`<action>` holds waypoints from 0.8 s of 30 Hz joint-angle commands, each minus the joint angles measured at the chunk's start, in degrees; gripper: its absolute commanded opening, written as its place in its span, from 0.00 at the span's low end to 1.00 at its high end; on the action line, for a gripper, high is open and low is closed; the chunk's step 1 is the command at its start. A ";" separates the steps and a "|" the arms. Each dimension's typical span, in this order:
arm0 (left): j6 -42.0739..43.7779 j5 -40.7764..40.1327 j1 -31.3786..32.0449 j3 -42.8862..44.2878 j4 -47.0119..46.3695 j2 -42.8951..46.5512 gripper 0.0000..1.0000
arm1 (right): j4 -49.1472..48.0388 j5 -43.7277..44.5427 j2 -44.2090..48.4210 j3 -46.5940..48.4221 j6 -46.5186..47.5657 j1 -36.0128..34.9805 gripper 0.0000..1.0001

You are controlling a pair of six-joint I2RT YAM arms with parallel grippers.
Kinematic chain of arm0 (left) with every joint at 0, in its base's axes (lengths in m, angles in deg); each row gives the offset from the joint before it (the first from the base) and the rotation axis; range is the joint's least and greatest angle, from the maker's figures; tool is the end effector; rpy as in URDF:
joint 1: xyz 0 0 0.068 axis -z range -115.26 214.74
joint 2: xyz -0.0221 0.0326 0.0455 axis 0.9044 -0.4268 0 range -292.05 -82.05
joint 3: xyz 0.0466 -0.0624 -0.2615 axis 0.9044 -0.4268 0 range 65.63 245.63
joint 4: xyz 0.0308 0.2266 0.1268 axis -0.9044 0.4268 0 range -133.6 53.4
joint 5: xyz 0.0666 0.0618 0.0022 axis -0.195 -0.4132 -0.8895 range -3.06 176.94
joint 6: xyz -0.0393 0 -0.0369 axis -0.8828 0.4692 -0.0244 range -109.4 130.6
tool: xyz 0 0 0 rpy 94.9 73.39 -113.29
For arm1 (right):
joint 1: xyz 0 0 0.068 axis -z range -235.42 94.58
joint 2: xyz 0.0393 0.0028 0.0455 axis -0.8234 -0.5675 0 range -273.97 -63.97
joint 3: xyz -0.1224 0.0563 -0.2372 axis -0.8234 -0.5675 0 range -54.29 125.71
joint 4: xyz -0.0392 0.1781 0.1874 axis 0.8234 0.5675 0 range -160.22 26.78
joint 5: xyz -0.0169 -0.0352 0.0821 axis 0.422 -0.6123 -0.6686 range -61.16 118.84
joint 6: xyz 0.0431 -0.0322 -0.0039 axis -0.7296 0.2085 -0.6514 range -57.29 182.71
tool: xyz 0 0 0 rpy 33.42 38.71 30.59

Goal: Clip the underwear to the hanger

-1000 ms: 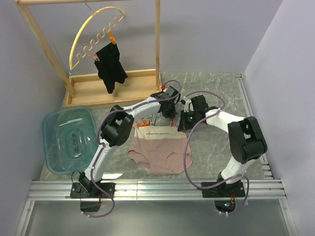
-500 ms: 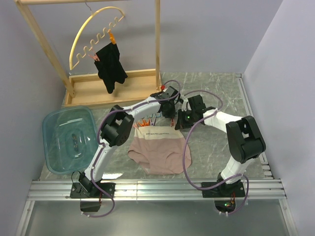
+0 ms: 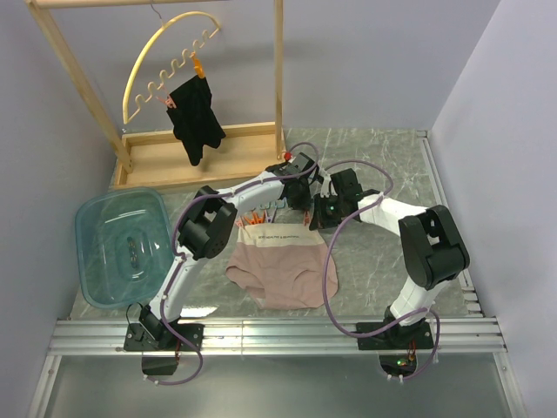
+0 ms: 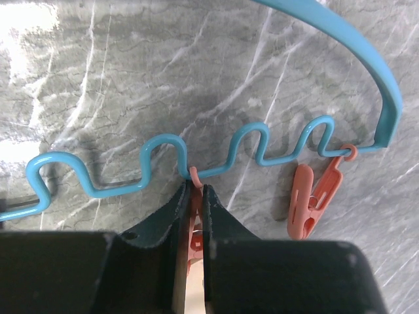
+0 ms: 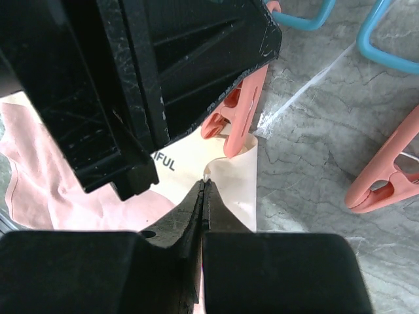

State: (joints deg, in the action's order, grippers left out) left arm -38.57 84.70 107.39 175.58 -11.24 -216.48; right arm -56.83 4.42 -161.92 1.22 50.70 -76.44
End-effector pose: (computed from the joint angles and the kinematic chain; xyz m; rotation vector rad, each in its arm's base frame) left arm 0.3780 -0.3463 0.1634 -0.1668 2.6566 -0.5329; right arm 0.3098 0.1349 0.1658 -0.3746 2.5654 0.7627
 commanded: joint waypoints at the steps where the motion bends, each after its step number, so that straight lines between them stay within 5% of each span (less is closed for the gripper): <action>1: -1.72 1.80 0.33 2.55 0.25 2.33 0.00 | -0.30 0.34 0.22 1.18 -0.47 -0.25 0.00; 24: -3.04 4.09 0.76 2.55 -1.25 2.86 0.00 | 0.15 -0.36 1.45 0.39 -1.52 1.85 0.00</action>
State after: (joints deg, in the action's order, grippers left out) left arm -40.23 87.23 107.48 175.91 -11.00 -216.48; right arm -55.00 3.96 -161.92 0.01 50.15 -75.19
